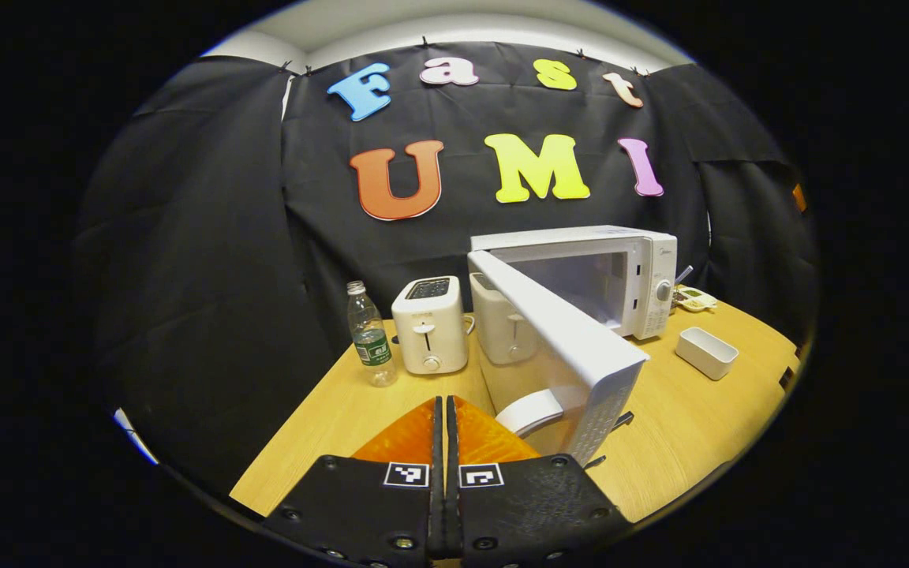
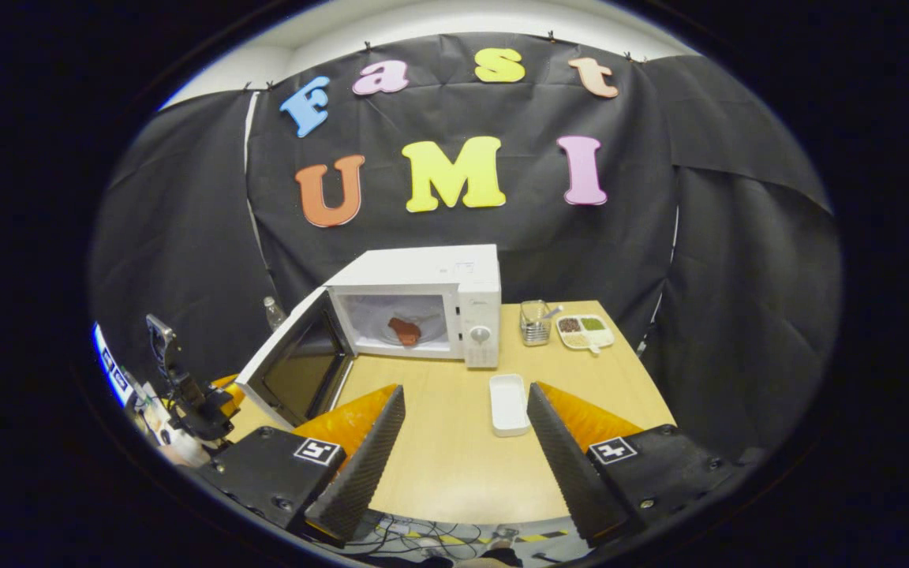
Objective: Open the microwave oven with the left hand, put the food in, and close the microwave oven.
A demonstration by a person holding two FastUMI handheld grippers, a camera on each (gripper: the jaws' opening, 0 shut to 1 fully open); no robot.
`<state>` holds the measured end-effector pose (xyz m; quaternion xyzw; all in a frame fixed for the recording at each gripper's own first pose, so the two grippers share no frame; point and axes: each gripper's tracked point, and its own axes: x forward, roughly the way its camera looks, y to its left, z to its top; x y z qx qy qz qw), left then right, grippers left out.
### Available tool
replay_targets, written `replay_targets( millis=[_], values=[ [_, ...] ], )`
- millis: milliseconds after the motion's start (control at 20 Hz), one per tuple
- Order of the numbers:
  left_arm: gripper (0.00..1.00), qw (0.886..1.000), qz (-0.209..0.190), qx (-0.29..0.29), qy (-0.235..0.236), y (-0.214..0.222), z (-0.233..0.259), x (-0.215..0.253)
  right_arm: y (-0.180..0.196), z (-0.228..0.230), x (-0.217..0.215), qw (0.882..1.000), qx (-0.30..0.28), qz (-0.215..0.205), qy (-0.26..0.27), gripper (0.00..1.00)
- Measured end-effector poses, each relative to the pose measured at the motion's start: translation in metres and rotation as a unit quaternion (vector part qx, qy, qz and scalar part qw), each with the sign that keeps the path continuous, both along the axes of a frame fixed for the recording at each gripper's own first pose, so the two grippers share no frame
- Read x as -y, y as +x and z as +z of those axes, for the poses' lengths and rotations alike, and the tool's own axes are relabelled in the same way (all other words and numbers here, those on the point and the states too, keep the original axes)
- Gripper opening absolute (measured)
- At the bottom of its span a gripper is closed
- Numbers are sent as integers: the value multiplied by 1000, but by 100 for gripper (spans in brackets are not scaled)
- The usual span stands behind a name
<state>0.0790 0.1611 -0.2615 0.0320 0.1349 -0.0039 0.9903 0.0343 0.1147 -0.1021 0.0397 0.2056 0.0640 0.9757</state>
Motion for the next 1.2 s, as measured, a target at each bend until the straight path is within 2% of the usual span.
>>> replay_targets(
  millis=[50,100,150,200,250,400,450,500,550,600,650,700,750,800,850,900,950,1000,1200],
  values=[
    [0,1000,-5,0,-8,0,0,8,2,-1,0,1000,-1,3,3,91],
    [0,1000,-9,0,-12,0,1,17,5,-2,3,1000,-2,4,3,99],
    [0,1000,-12,-1,-14,2,1,26,9,-2,6,1000,-2,4,2,91],
    [0,1000,-17,-1,-18,4,2,35,10,-1,8,1000,-3,4,5,91],
    [0,1000,-20,-6,-24,7,1,44,11,0,8,1000,-3,5,9,99],
    [0,999,-37,-10,-38,13,2,73,15,-1,15,1000,2,12,1,99],
    [0,998,-45,-8,-38,16,4,84,17,-2,19,1000,1,12,-3,91],
    [10,998,-53,-6,-36,20,5,95,20,-2,23,1000,0,12,-4,90],
    [0,998,-59,-5,-34,23,4,103,23,-4,28,1000,-2,11,-4,91],
    [10,997,-64,-7,-36,26,5,113,26,-5,32,1000,-4,10,-4,91],
    [0,997,-72,-6,-38,29,5,124,29,-5,37,1000,-6,8,-3,99],
    [10,996,-80,-8,-39,33,6,134,33,-7,44,1000,-8,6,-3,99],
    [10,995,-86,-6,-40,38,7,143,37,-7,49,1000,-9,5,-2,99],
    [0,995,-92,-5,-40,42,8,151,40,-8,54,1000,-10,2,-1,99],
    [0,994,-97,-5,-41,47,9,161,44,-8,60,1000,-11,-1,-3,99],
    [10,994,-102,-4,-43,52,9,170,47,-9,67,1000,-11,-4,-5,99],
    [10,993,-106,-4,-43,57,9,177,51,-9,73,1000,-12,-7,-5,99],
    [0,993,-109,-4,-44,63,10,184,55,-11,77,1000,-14,-8,-4,99],
    [0,992,-121,-4,-47,86,11,210,70,-13,96,1000,-20,-18,7,99]
  ],
)
